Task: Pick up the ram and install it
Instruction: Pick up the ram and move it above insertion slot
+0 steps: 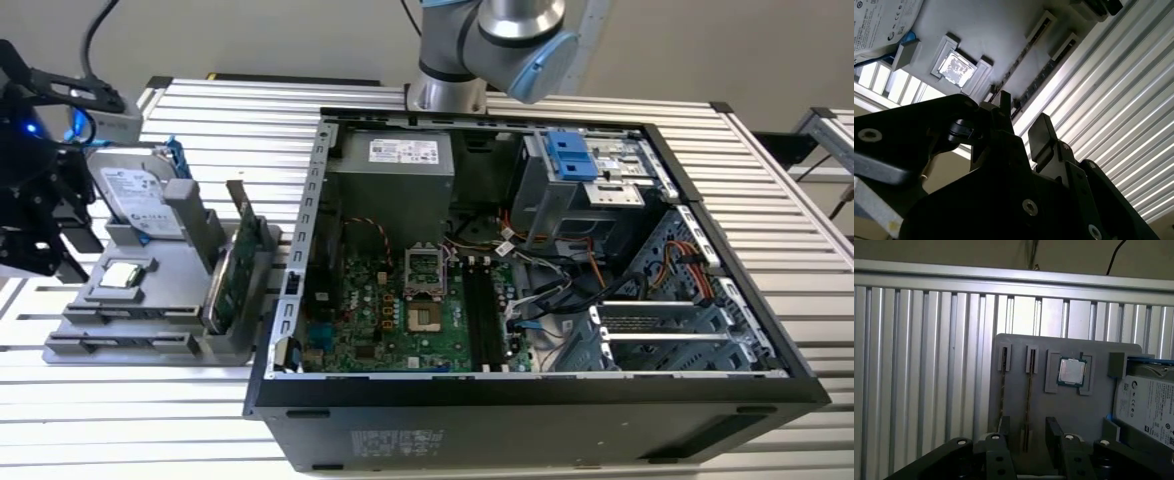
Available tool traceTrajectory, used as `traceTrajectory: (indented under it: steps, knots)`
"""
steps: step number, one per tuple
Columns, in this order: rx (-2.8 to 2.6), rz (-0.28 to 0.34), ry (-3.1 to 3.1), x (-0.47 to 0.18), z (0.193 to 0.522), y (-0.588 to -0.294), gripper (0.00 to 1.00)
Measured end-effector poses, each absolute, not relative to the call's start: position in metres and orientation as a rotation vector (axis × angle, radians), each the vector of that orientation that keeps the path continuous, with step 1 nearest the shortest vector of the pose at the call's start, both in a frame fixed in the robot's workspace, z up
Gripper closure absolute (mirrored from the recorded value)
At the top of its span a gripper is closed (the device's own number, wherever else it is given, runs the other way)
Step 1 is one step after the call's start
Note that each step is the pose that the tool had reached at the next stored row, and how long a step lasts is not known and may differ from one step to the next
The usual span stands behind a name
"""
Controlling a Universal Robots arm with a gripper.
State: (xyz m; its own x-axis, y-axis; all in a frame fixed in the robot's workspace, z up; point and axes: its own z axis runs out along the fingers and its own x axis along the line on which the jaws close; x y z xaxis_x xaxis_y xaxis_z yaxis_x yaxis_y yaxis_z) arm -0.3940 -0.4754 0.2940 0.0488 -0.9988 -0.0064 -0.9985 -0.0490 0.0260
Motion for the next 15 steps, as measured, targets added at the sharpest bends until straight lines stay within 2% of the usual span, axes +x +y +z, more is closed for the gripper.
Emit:
traceTrajectory:
  steps: [15]
  knots:
    - [2.261, -0.03, -2.158, -0.394, 0.277, -0.484, 0.0]
